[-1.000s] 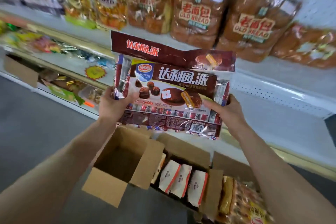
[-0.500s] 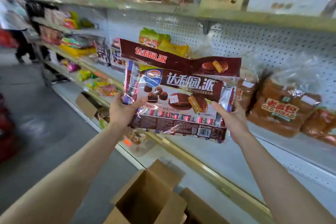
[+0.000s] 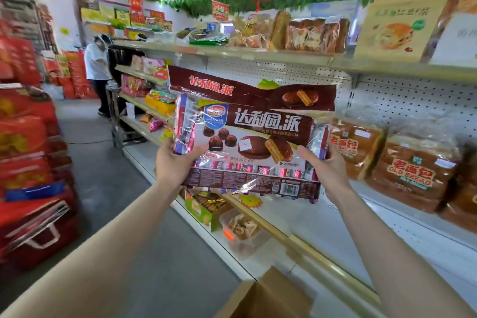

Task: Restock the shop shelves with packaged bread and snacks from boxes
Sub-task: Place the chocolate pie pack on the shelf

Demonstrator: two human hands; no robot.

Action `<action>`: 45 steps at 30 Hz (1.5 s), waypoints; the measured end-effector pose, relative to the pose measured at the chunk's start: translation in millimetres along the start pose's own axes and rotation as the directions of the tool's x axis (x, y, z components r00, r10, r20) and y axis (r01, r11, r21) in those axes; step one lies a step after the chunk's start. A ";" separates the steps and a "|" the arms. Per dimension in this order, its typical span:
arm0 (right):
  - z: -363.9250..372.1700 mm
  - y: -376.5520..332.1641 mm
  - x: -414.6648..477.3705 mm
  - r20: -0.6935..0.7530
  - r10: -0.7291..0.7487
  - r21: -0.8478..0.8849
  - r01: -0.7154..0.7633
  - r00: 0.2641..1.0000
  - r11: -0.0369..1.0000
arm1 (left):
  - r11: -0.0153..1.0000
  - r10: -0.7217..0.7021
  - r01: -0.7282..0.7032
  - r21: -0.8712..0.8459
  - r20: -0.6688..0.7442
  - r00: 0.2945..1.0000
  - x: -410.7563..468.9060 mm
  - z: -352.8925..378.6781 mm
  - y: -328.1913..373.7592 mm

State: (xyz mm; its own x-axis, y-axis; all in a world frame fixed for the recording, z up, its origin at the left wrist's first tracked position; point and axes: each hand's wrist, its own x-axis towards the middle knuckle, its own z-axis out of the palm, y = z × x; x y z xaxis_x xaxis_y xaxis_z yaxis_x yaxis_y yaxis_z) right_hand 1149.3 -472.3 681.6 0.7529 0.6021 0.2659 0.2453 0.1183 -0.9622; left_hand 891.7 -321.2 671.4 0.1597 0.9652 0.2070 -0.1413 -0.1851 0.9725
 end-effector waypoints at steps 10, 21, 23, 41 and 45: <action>179.0 -24.5 12.8 0.055 -0.052 -0.002 0.052 0.997 0.999 | 0.997 0.081 -0.080 0.017 -0.070 0.994 114.1 -129.5 5.9; 360.1 -1.5 122.0 0.109 -0.080 0.033 0.077 0.991 0.996 | 0.990 0.121 -0.108 0.092 -0.145 0.982 296.2 -199.3 -32.9; 396.3 3.8 148.7 0.126 -0.089 0.046 0.084 0.988 0.995 | 0.987 0.128 -0.111 0.112 -0.153 0.980 334.3 -208.7 -36.0; 583.5 56.3 346.5 -0.063 -0.050 -0.083 0.045 0.997 0.996 | 0.992 0.084 -0.090 0.083 0.073 0.994 665.7 -199.2 -106.9; 598.0 69.4 369.9 -0.190 -0.016 -0.105 -0.004 0.982 0.994 | 0.995 0.037 -0.055 0.088 0.188 0.981 735.6 -173.3 -132.5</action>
State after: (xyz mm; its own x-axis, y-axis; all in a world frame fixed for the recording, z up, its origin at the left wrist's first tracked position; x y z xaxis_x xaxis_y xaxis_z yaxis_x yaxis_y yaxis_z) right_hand 1079.6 230.8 678.1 0.8512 0.4392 0.2874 0.3047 0.0323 -0.9519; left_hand 858.6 445.3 676.3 0.3355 0.9056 0.2595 -0.0629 -0.2533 0.9653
